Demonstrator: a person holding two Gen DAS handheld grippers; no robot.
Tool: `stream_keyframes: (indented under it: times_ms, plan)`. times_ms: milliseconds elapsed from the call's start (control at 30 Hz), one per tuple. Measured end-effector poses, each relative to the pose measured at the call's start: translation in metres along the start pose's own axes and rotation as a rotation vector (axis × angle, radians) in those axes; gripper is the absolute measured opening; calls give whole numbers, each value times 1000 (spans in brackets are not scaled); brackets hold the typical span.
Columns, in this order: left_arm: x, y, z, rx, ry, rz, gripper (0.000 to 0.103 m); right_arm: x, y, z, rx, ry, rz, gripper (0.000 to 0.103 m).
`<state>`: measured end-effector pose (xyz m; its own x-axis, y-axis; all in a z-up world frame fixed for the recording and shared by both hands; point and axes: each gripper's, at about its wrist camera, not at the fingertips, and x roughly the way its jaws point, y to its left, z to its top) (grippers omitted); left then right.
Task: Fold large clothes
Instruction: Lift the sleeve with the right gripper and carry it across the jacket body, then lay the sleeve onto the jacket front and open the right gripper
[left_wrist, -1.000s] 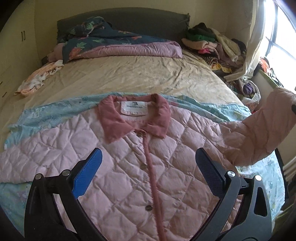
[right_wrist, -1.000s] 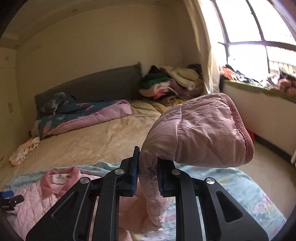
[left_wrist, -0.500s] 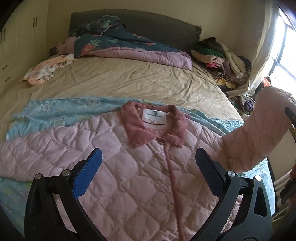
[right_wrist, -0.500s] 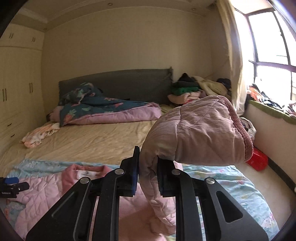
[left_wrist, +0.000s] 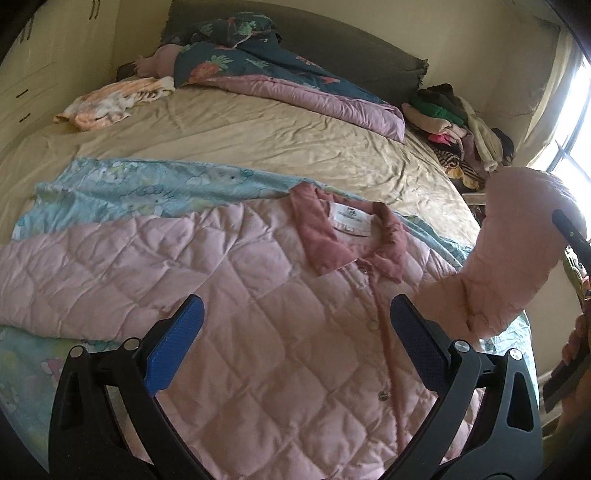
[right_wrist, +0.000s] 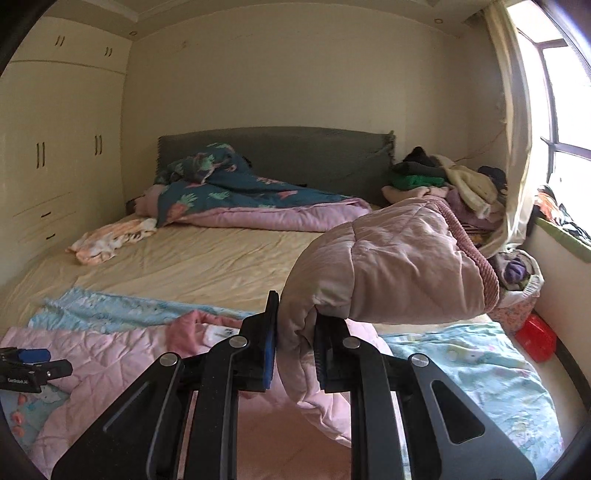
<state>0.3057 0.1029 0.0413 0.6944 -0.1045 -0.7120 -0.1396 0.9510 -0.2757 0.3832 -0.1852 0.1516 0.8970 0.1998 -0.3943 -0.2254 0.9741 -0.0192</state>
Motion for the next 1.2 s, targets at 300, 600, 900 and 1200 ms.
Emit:
stream_keyframes:
  times_ms: [300, 600, 900, 1200]
  plan:
    - [1, 34, -20, -26, -20, -18, 95, 36, 56, -24, -63, 70, 46, 16]
    - [19, 56, -34, -122, 16, -177, 95, 70, 106, -69, -143, 165, 76, 16]
    - [34, 82, -35, -223, 43, -216, 95, 93, 154, -121, -267, 261, 127, 17]
    - [39, 84, -36, -281, 45, -294, 95, 101, 192, -149, -357, 339, 202, 26]
